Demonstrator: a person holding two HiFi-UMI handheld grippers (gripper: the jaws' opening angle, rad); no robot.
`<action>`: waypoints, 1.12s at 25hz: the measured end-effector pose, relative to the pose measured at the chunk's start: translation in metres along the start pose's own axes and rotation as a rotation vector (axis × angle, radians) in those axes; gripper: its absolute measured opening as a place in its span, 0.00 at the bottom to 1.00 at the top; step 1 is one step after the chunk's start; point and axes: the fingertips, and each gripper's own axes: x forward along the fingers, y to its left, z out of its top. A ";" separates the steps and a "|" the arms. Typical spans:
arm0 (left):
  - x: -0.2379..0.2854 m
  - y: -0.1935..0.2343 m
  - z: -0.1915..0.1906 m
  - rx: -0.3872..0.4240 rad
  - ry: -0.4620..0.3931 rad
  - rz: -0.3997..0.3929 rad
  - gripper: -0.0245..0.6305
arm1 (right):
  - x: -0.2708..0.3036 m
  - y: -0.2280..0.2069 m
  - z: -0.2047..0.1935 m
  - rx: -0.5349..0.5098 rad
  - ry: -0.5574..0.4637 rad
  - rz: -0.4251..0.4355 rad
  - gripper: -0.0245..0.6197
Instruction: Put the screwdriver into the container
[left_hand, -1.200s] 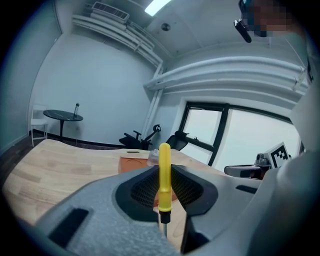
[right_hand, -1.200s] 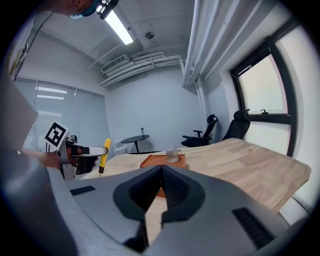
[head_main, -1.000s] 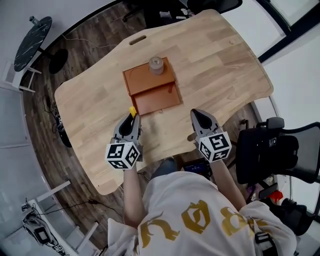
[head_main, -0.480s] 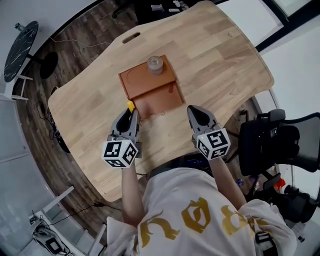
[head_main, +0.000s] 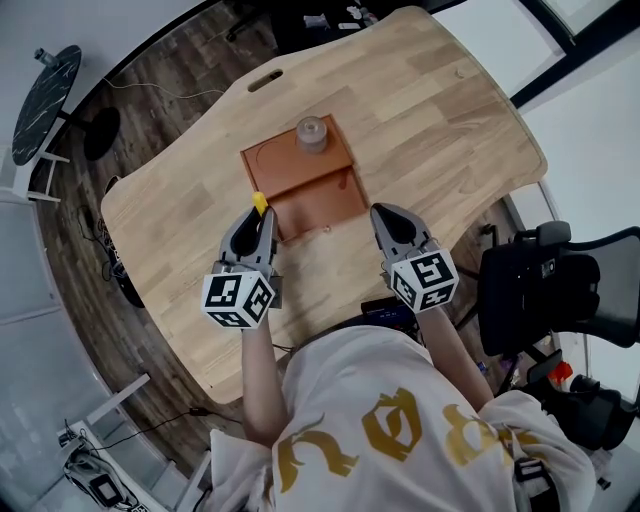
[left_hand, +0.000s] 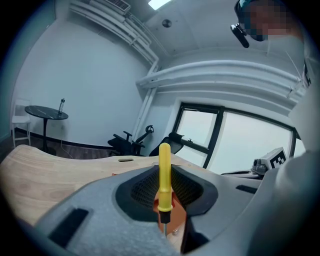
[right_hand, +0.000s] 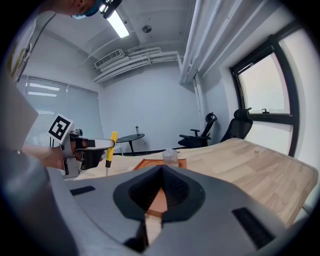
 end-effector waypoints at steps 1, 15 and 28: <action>0.000 0.001 0.001 0.002 0.000 0.003 0.15 | 0.003 0.000 0.002 -0.001 -0.002 0.006 0.05; 0.003 0.019 0.001 -0.008 0.011 0.048 0.15 | 0.037 0.008 0.005 -0.016 0.014 0.082 0.05; 0.019 0.021 -0.009 -0.026 0.035 0.039 0.15 | 0.044 -0.005 -0.005 -0.002 0.044 0.075 0.05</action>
